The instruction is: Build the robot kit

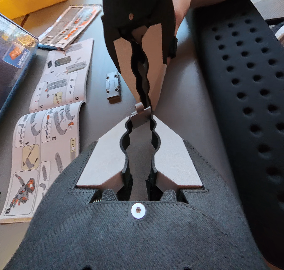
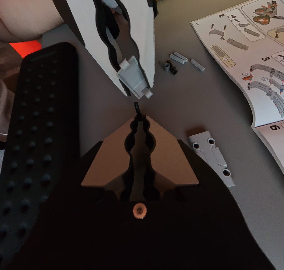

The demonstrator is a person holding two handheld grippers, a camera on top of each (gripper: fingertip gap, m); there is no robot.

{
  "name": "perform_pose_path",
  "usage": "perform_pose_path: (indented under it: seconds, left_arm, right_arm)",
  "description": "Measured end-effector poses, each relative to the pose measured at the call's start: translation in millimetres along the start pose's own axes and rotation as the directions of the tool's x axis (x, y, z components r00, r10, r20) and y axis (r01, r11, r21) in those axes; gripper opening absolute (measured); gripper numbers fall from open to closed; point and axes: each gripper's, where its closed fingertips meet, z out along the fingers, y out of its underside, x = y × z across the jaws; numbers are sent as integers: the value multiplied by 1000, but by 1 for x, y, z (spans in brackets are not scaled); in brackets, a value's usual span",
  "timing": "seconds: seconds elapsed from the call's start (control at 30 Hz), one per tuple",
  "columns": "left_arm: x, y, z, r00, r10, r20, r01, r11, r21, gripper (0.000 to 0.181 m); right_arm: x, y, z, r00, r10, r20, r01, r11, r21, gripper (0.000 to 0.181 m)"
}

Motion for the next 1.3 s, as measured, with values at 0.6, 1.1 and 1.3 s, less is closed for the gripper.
perform_pose_path:
  seconds: [0.6,1.1,1.3]
  left_arm:
    - [1,-9,21,998,17,59,-19,1000,23,22]
    - [2,2,18,999,34,40,-33,999,-26,22]
    - [7,5,20,998,51,23,-50,998,-45,22]
  right_arm:
    - [2,0,-4,1000,6,-19,-6,1000,20,19]
    - [-2,11,-28,997,-66,-28,67,997,30,24]
    - [-1,21,-31,997,-76,15,76,997,13,20]
